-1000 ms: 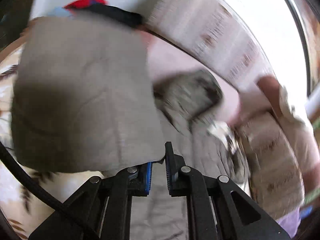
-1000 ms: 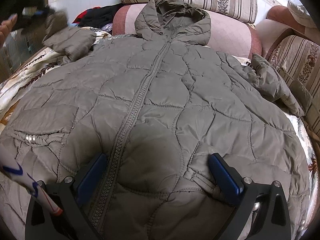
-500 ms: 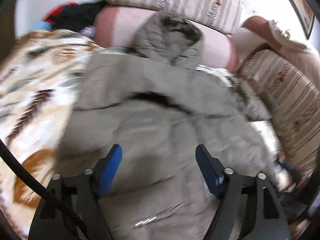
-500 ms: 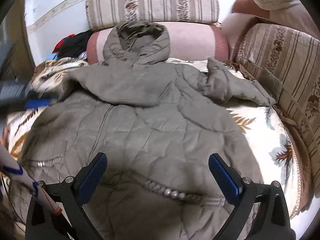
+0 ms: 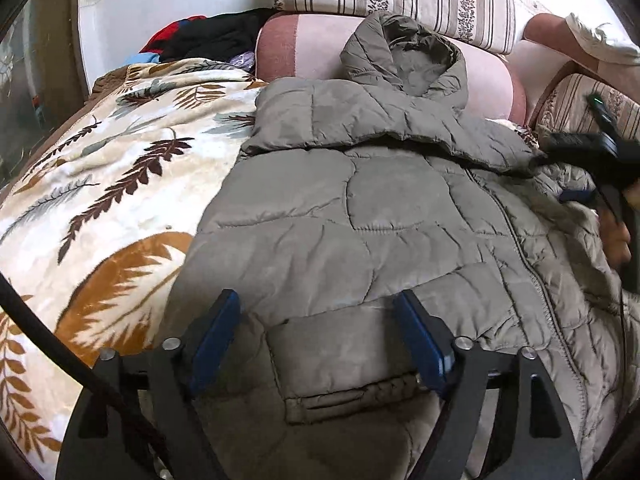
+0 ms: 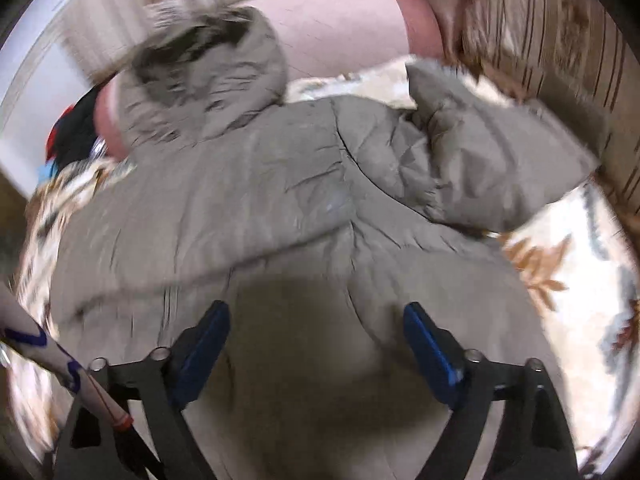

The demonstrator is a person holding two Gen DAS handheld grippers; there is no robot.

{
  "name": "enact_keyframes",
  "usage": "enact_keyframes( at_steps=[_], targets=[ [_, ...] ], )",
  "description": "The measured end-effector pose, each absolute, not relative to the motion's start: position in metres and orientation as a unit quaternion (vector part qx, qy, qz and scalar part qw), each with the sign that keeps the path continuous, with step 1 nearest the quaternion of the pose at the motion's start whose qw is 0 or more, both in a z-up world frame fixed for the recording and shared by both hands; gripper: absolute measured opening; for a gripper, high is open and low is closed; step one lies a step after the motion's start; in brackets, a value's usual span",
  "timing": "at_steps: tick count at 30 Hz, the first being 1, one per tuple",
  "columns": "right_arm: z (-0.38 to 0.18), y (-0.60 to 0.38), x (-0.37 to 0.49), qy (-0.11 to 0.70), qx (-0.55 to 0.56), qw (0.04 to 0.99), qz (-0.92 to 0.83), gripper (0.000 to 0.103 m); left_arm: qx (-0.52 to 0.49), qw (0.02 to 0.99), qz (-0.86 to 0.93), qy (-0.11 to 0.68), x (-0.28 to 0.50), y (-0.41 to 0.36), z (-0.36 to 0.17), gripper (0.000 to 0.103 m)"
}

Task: Fold large clothes
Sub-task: 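Grasp the other sleeve with the right tool and lift it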

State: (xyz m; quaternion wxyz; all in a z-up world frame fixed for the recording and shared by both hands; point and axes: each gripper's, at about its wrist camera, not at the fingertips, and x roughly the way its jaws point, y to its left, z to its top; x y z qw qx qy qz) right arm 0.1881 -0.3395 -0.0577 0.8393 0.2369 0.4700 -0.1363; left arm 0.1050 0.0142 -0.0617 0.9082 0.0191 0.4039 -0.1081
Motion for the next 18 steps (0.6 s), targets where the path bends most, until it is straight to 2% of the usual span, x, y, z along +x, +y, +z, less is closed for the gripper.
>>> enact_keyframes(
  at_steps=[4, 5, 6, 7, 9, 14, 17, 18],
  targets=[
    [-0.078, -0.355, 0.224, 0.483, 0.274, 0.817, -0.156, 0.088, 0.025, 0.908, -0.113, 0.403, 0.106, 0.010, -0.066, 0.088],
    [-0.079, -0.357, 0.228, 0.478, 0.286, 0.816, -0.154, 0.081, 0.023, 0.907, -0.115, 0.404, 0.107, 0.010, -0.067, 0.089],
    [-0.078, -0.359, 0.233, 0.476, 0.296, 0.817, -0.136, 0.057, 0.020, 0.906, -0.117, 0.406, 0.108, 0.011, -0.068, 0.090],
    [-0.075, -0.360, 0.236, 0.477, 0.297, 0.817, -0.127, 0.049, 0.017, 0.905, -0.119, 0.408, 0.109, 0.011, -0.069, 0.091],
    [-0.069, -0.363, 0.236, 0.470, 0.286, 0.826, -0.125, 0.026, 0.016, 0.904, -0.120, 0.409, 0.110, 0.011, -0.070, 0.091],
    [-0.074, -0.369, 0.235, 0.484, 0.255, 0.820, -0.166, 0.026, 0.018, 0.905, -0.119, 0.408, 0.108, 0.010, -0.071, 0.092],
    [-0.064, -0.357, 0.226, 0.480, 0.233, 0.831, -0.160, 0.031, 0.018, 0.906, -0.118, 0.407, 0.107, 0.011, -0.071, 0.092],
    [-0.059, -0.356, 0.220, 0.476, 0.232, 0.833, -0.158, 0.035, 0.019, 0.906, -0.117, 0.406, 0.107, 0.010, -0.071, 0.093]
  ],
)
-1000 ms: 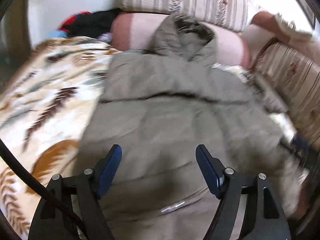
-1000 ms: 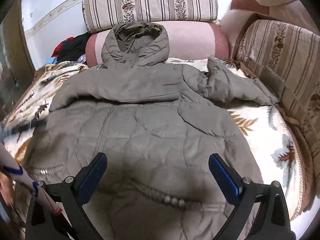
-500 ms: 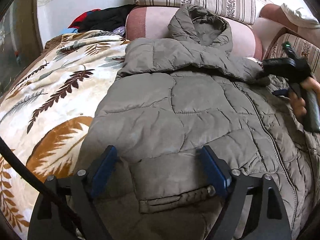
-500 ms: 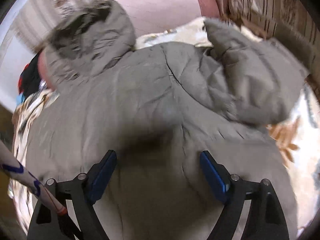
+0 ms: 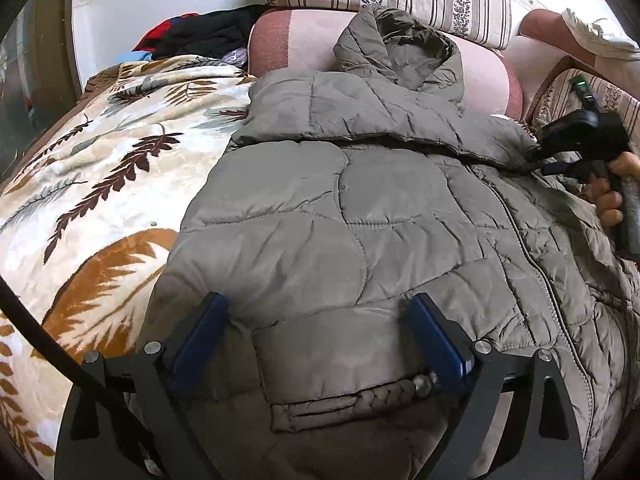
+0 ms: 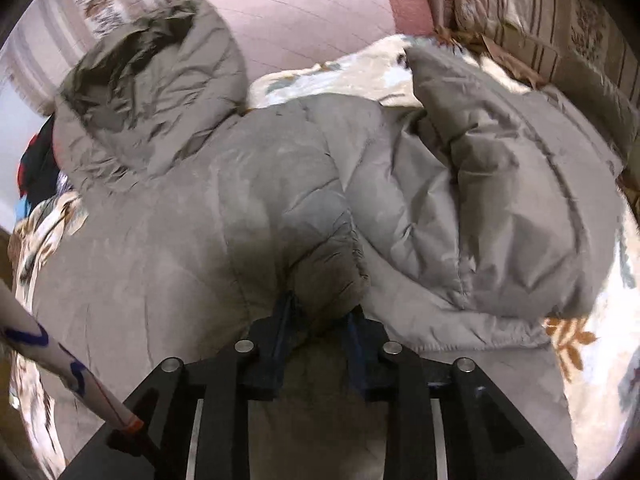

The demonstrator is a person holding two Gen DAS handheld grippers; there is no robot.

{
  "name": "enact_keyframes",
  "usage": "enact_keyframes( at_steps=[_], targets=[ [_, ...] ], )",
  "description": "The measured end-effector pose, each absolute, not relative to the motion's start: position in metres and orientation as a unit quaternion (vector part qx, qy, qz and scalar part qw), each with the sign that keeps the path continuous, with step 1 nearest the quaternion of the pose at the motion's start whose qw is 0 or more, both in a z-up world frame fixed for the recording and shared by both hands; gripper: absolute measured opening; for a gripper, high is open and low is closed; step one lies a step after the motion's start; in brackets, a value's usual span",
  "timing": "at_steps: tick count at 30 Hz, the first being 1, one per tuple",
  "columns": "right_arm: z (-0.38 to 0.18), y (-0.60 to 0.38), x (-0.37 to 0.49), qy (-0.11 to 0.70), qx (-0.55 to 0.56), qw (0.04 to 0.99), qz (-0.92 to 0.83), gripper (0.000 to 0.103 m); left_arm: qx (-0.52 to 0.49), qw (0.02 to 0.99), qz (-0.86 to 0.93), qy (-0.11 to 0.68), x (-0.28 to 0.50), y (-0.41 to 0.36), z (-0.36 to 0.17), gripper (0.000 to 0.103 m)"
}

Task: Fold large clothes
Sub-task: 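Grasp the other sleeve with the right tool and lift it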

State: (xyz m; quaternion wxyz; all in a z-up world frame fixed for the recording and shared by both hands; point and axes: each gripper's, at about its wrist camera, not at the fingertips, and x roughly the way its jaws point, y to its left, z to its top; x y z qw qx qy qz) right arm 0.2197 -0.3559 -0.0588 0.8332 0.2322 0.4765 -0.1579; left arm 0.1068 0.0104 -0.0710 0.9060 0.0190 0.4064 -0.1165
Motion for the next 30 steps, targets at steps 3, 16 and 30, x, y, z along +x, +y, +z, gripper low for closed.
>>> enact_keyframes(
  at_steps=[3, 16, 30],
  targets=[
    [-0.038, -0.353, 0.194, 0.453, 0.206, 0.854, -0.151, 0.041, 0.023, 0.908, -0.111, 0.404, 0.105, 0.009, -0.071, 0.093],
    [-0.028, -0.497, 0.084, 0.415, 0.072, 0.840, -0.343, 0.080, 0.051, 0.912, -0.083, 0.399, 0.102, 0.002, -0.073, 0.098],
    [-0.057, -0.652, 0.121, 0.391, 0.200, 0.811, -0.386, 0.068, 0.073, 0.908, -0.057, 0.408, 0.107, -0.005, -0.077, 0.103]
  ],
)
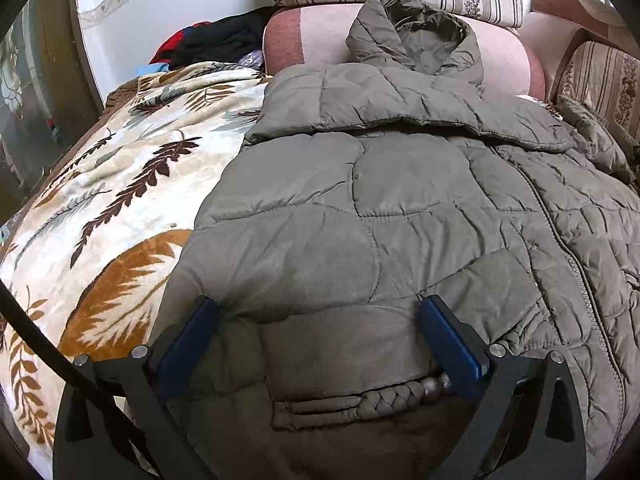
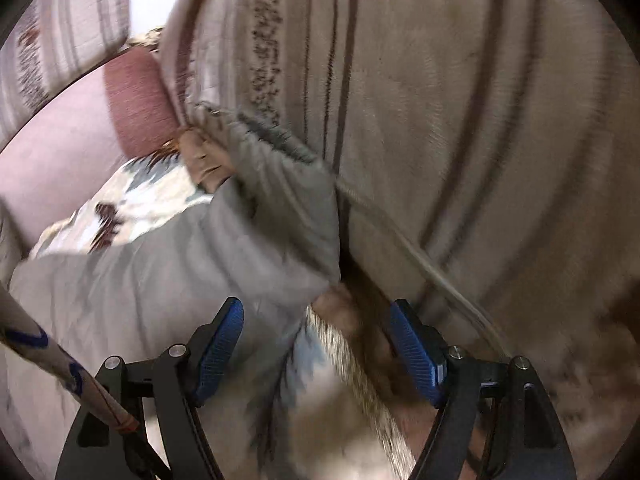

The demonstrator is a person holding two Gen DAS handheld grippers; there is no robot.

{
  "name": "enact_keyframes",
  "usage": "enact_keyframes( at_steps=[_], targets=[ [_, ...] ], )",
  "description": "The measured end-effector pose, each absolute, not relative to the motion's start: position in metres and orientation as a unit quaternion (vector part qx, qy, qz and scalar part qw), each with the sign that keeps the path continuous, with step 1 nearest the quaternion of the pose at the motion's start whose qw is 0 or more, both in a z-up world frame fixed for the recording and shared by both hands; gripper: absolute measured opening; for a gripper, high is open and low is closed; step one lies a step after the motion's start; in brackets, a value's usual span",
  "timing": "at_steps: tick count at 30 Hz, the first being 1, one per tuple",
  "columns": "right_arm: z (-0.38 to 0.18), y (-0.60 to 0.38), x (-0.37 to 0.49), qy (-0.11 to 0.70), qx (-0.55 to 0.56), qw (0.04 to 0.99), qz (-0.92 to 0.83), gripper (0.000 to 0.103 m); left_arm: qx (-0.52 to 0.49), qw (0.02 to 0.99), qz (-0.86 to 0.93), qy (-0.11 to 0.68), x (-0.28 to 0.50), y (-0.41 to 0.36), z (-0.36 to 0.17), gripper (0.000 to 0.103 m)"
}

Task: Fold large clothes
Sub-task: 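Grasp the other sleeve with the right tool and lift it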

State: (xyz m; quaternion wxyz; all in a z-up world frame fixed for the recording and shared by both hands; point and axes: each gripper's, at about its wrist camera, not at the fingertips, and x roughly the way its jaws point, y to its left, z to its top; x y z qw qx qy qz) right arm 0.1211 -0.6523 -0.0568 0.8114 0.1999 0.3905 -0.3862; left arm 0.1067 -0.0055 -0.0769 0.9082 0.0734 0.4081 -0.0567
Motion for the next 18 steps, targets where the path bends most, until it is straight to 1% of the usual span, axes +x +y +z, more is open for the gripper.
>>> enact_keyframes(
  at_steps=[2, 4, 5, 7, 9, 11, 12, 18],
  targets=[
    [-0.064, -0.664, 0.137, 0.399, 0.209, 0.810, -0.375, 0.063, 0.075, 0.907, -0.054, 0.410, 0.108, -0.006, -0.077, 0.103],
    [-0.071, -0.672, 0.147, 0.399, 0.210, 0.806, -0.383, 0.063, 0.076, 0.907, -0.052, 0.411, 0.109, -0.007, -0.078, 0.103],
    [-0.074, -0.675, 0.153, 0.401, 0.211, 0.805, -0.383, 0.061, 0.076, 0.907, -0.051, 0.412, 0.109, -0.007, -0.078, 0.103],
    [-0.080, -0.680, 0.161, 0.409, 0.210, 0.800, -0.386, 0.055, 0.076, 0.906, -0.051, 0.413, 0.109, -0.007, -0.078, 0.103],
    [-0.079, -0.684, 0.159, 0.408, 0.219, 0.799, -0.384, 0.031, 0.074, 0.906, -0.051, 0.413, 0.110, -0.007, -0.079, 0.103],
    [-0.071, -0.688, 0.153, 0.401, 0.240, 0.804, -0.368, 0.020, 0.071, 0.906, -0.052, 0.414, 0.111, -0.006, -0.079, 0.103],
    [-0.066, -0.689, 0.149, 0.398, 0.246, 0.807, -0.361, 0.016, 0.070, 0.906, -0.053, 0.414, 0.111, -0.005, -0.079, 0.103],
    [0.000, -0.661, 0.135, 0.361, 0.244, 0.839, -0.326, 0.013, 0.060, 0.907, -0.060, 0.412, 0.110, -0.003, -0.078, 0.103]
  ],
)
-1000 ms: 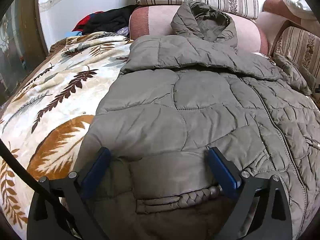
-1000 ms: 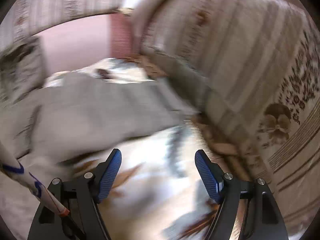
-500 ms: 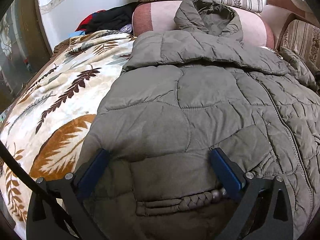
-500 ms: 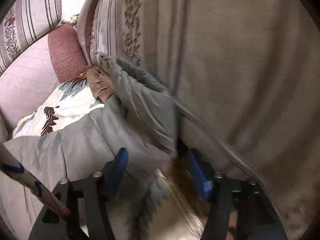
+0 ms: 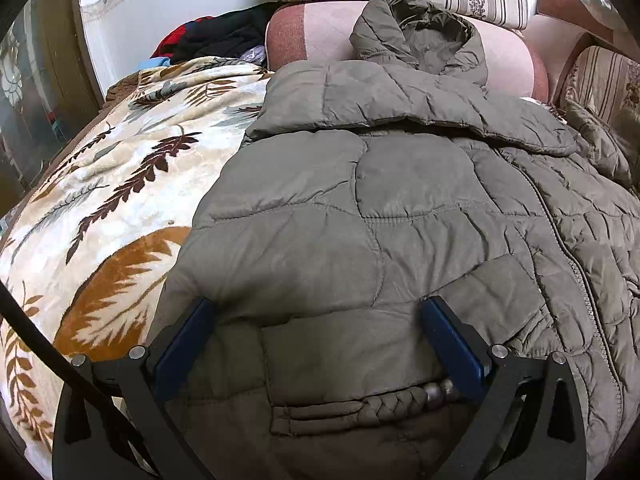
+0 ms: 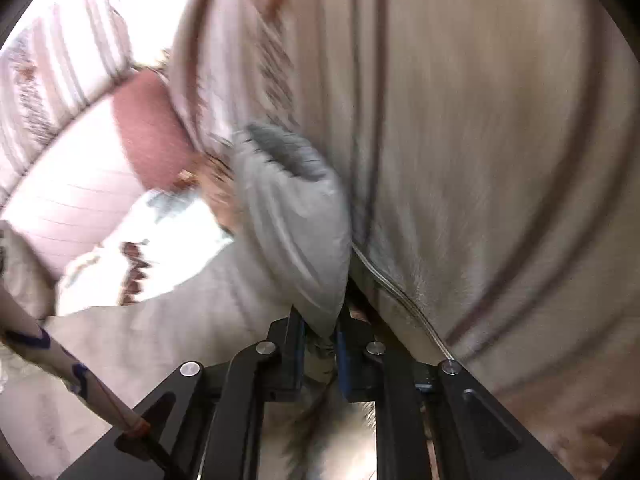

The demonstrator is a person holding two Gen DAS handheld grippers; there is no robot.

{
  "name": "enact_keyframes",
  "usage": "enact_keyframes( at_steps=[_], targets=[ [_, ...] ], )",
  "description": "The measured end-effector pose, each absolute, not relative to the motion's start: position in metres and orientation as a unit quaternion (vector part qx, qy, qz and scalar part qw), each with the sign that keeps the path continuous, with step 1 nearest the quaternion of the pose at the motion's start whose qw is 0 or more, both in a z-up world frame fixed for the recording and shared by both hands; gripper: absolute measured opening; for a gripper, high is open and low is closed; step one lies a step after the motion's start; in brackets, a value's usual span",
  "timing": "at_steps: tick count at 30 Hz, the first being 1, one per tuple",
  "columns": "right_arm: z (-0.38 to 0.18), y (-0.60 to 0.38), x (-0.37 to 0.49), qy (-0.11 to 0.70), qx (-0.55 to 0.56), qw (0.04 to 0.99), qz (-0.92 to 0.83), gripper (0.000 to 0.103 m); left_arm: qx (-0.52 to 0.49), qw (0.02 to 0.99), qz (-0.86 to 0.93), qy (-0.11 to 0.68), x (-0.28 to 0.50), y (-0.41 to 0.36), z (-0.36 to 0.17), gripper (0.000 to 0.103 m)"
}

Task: Fold large clothes
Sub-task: 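Grasp the other sleeve with the right tool and lift it, then fold the held sleeve across the jacket body with the right tool, release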

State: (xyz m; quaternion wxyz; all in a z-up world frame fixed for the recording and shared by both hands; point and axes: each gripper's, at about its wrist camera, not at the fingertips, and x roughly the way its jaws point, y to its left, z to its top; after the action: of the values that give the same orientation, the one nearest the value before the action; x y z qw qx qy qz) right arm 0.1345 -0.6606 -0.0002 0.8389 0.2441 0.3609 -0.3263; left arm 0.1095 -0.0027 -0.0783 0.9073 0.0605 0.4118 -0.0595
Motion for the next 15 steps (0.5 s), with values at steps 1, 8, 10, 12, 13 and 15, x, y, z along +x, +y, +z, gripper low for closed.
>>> enact_keyframes(
  at_steps=[1, 8, 10, 12, 13, 15],
  targets=[
    [0.012, -0.652, 0.133, 0.354, 0.250, 0.845, -0.313, 0.013, 0.059, 0.907, -0.061, 0.412, 0.110, -0.002, -0.078, 0.103],
    [0.074, -0.557, 0.150, 0.333, 0.266, 0.880, -0.210, 0.012, 0.046, 0.909, -0.072, 0.408, 0.108, 0.003, -0.077, 0.103],
    [0.083, -0.519, 0.165, 0.337, 0.257, 0.888, -0.180, 0.012, 0.042, 0.910, -0.075, 0.406, 0.107, 0.004, -0.076, 0.103],
    [0.089, -0.483, 0.177, 0.342, 0.250, 0.893, -0.152, 0.012, 0.037, 0.911, -0.080, 0.402, 0.104, 0.006, -0.075, 0.103],
    [0.091, -0.464, 0.183, 0.345, 0.248, 0.895, -0.138, 0.012, 0.034, 0.912, -0.083, 0.400, 0.103, 0.007, -0.074, 0.103],
    [0.090, -0.432, 0.200, 0.352, 0.249, 0.896, -0.108, 0.012, 0.025, 0.915, -0.090, 0.393, 0.099, 0.011, -0.071, 0.103]
  ],
)
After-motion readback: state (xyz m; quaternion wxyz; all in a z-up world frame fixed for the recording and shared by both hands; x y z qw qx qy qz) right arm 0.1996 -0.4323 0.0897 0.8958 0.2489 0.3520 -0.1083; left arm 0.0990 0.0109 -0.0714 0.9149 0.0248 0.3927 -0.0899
